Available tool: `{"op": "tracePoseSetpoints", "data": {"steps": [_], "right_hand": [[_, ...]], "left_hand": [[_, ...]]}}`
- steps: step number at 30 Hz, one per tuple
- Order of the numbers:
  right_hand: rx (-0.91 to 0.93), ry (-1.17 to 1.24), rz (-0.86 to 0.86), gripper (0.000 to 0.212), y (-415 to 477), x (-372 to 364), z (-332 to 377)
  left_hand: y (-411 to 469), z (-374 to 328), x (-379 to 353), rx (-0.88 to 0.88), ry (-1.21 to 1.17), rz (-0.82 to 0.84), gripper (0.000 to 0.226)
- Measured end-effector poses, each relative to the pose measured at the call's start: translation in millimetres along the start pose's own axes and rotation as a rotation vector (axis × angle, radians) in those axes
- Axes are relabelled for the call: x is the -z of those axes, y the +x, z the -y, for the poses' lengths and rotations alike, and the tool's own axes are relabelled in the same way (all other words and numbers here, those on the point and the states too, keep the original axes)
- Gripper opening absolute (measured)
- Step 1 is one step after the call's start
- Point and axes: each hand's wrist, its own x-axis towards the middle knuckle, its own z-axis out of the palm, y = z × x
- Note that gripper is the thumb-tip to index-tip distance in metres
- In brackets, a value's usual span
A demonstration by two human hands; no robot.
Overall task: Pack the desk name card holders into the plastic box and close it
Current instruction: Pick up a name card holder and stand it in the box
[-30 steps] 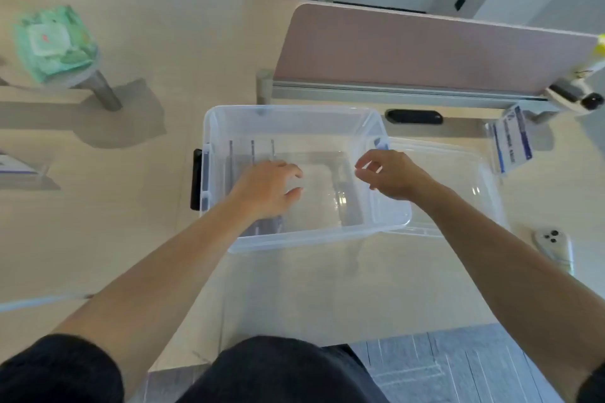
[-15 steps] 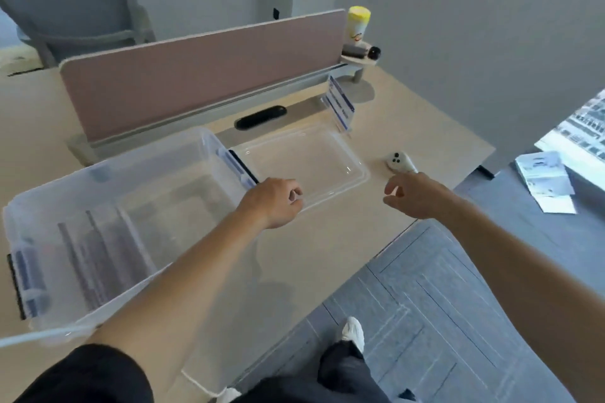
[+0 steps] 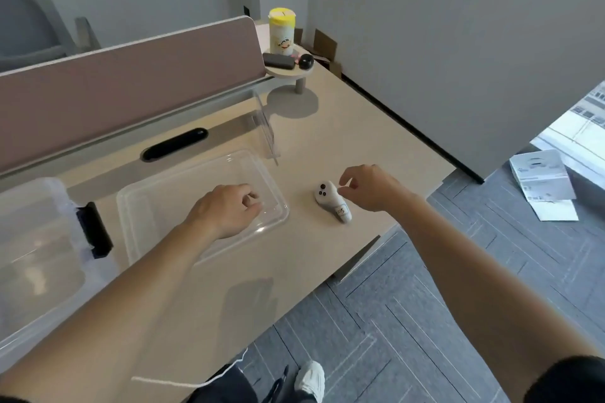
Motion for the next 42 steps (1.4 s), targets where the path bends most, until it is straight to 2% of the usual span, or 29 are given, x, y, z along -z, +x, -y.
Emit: {"op": "tracePoseSetpoints", "data": {"steps": [12, 19, 23, 27, 30, 33, 37, 39, 42], "right_hand": [[0.103, -0.157, 0.1, 0.027, 145.5, 50.9, 27.3], [0.242, -0.112, 0.192, 0.035, 263.4, 46.4, 50.0], [0.357, -0.068, 0.262, 0.047, 339.5, 34.5, 61.1], [0.335, 0.153, 0.364, 0.059, 401.5, 19.7, 65.4], [0.259, 0.389, 0.467, 0.068, 432.2, 5.9, 69.8], [0.205, 0.476, 0.529, 0.084, 456.9, -7.3, 69.6], [0.192, 0.566, 0.651, 0.092, 474.4, -20.6, 75.6], [0.193, 0.594, 0.707, 0.098, 478.5, -26.2, 77.3], [0.194, 0.65, 0.755, 0.113, 484.2, -37.3, 75.8]], "left_hand": [[114.0, -1.6, 3.7, 0.165, -0.297, -0.071, 0.035], [165.3, -0.2, -4.7, 0.369, -0.392, -0.077, 0.052], [202.2, -9.6, -15.2, 0.504, -0.463, -0.119, 0.056], [241.2, -23.1, -25.0, 0.639, -0.518, -0.135, 0.057], [268.9, -28.7, -34.1, 0.761, -0.701, -0.149, 0.06], [292.0, -32.6, -40.6, 0.821, -0.78, -0.141, 0.072], [316.7, -29.4, -50.7, 0.955, -1.091, -0.24, 0.097], [324.3, -31.1, -55.0, 0.971, -1.039, -0.217, 0.088], [328.1, -38.3, -57.2, 0.883, -0.767, -0.153, 0.031]]}}
